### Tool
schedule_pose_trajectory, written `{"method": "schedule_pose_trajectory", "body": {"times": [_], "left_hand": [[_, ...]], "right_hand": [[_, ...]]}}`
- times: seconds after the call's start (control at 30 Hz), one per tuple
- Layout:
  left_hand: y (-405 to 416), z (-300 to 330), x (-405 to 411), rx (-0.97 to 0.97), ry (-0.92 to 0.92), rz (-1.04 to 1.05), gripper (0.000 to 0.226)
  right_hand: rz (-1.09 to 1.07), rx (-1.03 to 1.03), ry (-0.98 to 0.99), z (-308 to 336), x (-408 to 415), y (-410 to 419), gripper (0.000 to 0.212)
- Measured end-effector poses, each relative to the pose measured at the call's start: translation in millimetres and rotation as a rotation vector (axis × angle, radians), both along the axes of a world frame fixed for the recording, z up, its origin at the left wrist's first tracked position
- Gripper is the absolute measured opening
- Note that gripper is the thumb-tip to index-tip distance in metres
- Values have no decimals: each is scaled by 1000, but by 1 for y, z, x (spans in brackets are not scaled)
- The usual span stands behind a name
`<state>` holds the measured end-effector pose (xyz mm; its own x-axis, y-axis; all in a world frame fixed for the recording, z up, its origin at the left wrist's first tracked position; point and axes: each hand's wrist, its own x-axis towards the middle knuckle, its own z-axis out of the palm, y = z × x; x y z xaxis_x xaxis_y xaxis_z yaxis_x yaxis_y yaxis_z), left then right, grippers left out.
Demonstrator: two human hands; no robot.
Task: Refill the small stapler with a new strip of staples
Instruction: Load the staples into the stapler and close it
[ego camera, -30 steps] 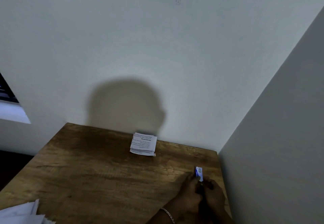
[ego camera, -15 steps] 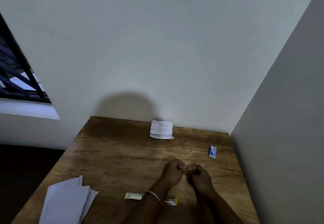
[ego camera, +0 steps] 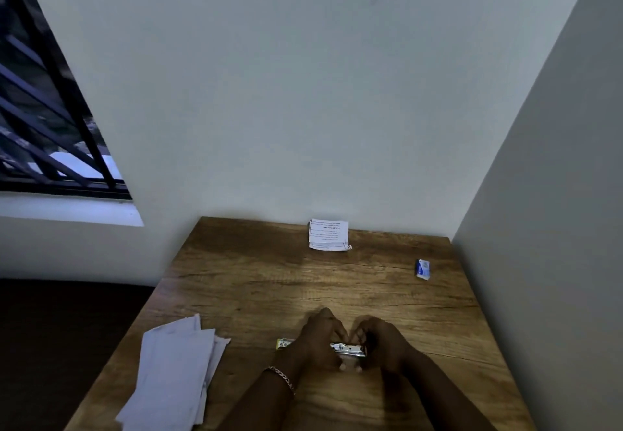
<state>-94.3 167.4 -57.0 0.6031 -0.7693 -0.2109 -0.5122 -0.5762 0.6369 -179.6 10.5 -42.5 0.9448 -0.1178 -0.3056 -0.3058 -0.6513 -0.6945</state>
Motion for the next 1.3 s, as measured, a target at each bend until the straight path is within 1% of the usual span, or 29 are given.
{"method": "schedule_pose_trajectory", "body": {"times": [0.07, 0.13, 0.23, 0.3, 0.33, 0.4, 0.43, 0.5, 0.6, 0.7, 0.73, 0.83, 0.87, 0.93, 1.0, 1.07, 1.1, 1.2, 1.23, 1.3], "left_hand": [[1, -1, -4, 2, -69, -2, 33], [3, -2, -7, 0, -84, 4, 25], [8, -2, -6, -3, -26, 15, 20], [12, 2, -8, -37, 85, 39, 23], [14, 4, -10, -73, 185, 61, 29], [15, 8, -17, -160, 454, 166, 39], [15, 9, -19, -187, 551, 210, 36], [11, 7, -22, -201, 613, 227, 29], [8, 4, -24, -201, 624, 269, 27], [8, 10, -23, -175, 616, 219, 18], [8, 13, -22, -156, 609, 212, 17], [12, 17, -20, -119, 622, 223, 15], [14, 17, -20, -128, 641, 223, 14], [17, 15, -17, -184, 674, 215, 20], [17, 13, -17, -264, 702, 234, 21], [18, 13, -17, -295, 644, 290, 12], [18, 13, -18, -302, 602, 289, 12], [18, 12, -19, -286, 503, 129, 31], [19, 12, -19, -271, 484, 107, 32], [25, 10, -18, -276, 499, 106, 21]], "right_hand": [[-24, -49, -15, -5, -2, 2, 41], [-53, -55, -37, -9, -5, 3, 37], [-95, 55, -89, -11, -14, 3, 34], [-131, 153, -126, -10, -19, 4, 33], [-156, 199, -142, -9, -21, 6, 34], [-194, 294, -182, -9, -25, 11, 33], [-211, 343, -206, -10, -26, 13, 35], [-233, 429, -227, -10, -26, 16, 32], [-231, 480, -220, -7, -27, 18, 23], [-230, 488, -221, -7, -32, 18, 18], [-234, 488, -224, -8, -33, 17, 19], [-265, 511, -235, -16, -34, 16, 38], [-265, 505, -228, -18, -34, 17, 34], [-284, 490, -216, -21, -33, 18, 20], [-317, 490, -231, -21, -32, 14, 13], [-341, 491, -214, -22, -31, 10, 13], [-353, 492, -203, -23, -31, 9, 13], [-389, 489, -203, -25, -33, 10, 8], [-403, 496, -205, -25, -35, 10, 5], [-440, 533, -218, -26, -37, 12, 4]]}}
